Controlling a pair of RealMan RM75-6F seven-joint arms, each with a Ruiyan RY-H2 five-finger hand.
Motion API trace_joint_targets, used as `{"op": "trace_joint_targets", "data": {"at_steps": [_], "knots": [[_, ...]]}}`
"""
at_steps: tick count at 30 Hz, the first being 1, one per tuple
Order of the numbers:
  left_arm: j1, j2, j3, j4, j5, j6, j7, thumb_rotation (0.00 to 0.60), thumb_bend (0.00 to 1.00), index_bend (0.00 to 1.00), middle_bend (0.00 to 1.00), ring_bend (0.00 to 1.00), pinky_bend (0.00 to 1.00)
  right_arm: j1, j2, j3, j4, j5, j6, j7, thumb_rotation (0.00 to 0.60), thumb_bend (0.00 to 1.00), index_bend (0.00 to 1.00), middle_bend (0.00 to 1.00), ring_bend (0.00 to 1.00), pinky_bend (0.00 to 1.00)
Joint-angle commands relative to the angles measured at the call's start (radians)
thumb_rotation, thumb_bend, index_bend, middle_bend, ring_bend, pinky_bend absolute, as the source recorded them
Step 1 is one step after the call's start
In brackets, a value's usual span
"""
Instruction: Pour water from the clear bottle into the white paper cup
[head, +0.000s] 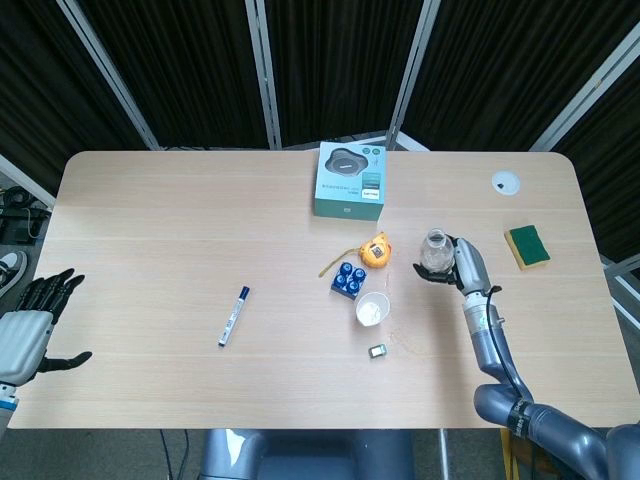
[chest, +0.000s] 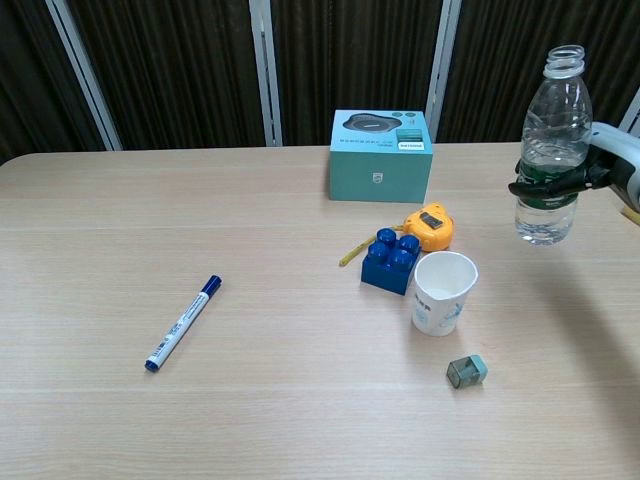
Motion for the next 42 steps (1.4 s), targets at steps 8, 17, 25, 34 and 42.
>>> {"op": "trace_joint_targets", "data": {"at_steps": [8,17,25,34,42], "knots": [[-0.012,-0.012,-0.005,0.007,-0.033,-0.026,0.023,0.600,0.00,0.00,0.00,0.00,0.00,0.006,-0.130,0.009,0.207,-0.023,-0.034,0.238,0.600,0.50,0.62,0.63,0.58,0.47],[-0.019,-0.015,-0.005,0.006,-0.038,-0.036,0.026,0.600,0.00,0.00,0.00,0.00,0.00,-0.002,-0.187,-0.033,0.307,-0.084,-0.005,0.328,0.600,0.51,0.62,0.63,0.57,0.47],[-0.019,-0.016,-0.005,0.006,-0.040,-0.037,0.027,0.600,0.00,0.00,0.00,0.00,0.00,0.000,-0.209,-0.049,0.355,-0.104,-0.007,0.363,0.600,0.36,0.49,0.56,0.51,0.37],[-0.021,-0.019,-0.003,0.005,-0.040,-0.038,0.034,0.600,0.00,0.00,0.00,0.00,0.00,-0.006,-0.201,-0.065,0.365,-0.123,-0.015,0.398,0.600,0.13,0.26,0.40,0.39,0.31],[-0.019,-0.017,-0.001,0.003,-0.037,-0.034,0.032,0.600,0.00,0.00,0.00,0.00,0.00,-0.012,-0.198,-0.078,0.370,-0.146,0.003,0.437,0.600,0.01,0.22,0.37,0.34,0.26]]}}
